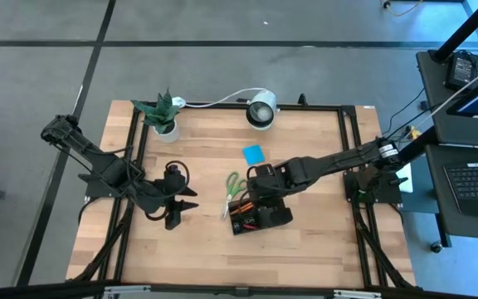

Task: Pick and place office supplies into organizer
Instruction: Put the pencil into the desk organizer, then put the scissors into the desk organizer

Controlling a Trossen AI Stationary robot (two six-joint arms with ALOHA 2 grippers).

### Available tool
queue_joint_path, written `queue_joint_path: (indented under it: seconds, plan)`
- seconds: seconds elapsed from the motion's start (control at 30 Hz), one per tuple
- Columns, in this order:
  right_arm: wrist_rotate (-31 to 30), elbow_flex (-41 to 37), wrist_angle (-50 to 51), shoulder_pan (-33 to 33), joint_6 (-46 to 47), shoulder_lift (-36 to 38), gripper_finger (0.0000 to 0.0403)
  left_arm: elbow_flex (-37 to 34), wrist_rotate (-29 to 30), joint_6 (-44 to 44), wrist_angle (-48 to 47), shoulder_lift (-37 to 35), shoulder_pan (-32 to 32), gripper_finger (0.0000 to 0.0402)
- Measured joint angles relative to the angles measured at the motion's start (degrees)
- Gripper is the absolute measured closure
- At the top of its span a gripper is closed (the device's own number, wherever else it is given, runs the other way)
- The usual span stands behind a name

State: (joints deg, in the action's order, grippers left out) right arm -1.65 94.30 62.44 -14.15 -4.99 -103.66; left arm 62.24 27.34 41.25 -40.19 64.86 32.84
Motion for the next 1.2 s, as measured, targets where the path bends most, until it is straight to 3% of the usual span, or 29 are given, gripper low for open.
queue_joint_path:
  seconds: [0.33, 0.5, 0.67, 0.8, 0.93, 1.2]
  plan:
    - [-2.4, 0.0, 0.0, 0.1, 2.4, 0.1, 0.0259, 0.0, 0.3, 0.4, -0.1, 0.3, 0.0, 0.0245]
    - [-7.7, 1.0, 1.6, 0.1, 7.0, 1.5, 0.0224, 0.0, 5.9, 0.5, -0.1, 2.8, 0.0, 0.0245]
    - [-6.7, 4.1, 1.0, 0.1, 11.2, 5.5, 0.0215, 0.0, 11.3, 6.6, -0.4, 7.9, -3.2, 0.0245]
    - [-4.4, 4.8, 1.2, 0.1, 14.0, 10.1, 0.0215, 0.0, 4.2, 17.1, -0.5, 12.1, -8.4, 0.0245]
    - [-4.5, 4.8, 1.6, 0.2, 16.6, 14.7, 0.0215, 0.0, -2.5, 17.3, -0.4, 17.0, -10.8, 0.0245]
    - [-4.7, 4.8, 1.6, 0.2, 18.4, 20.3, 0.0215, 0.0, -3.6, 18.3, 6.4, 27.8, -8.1, 0.0245]
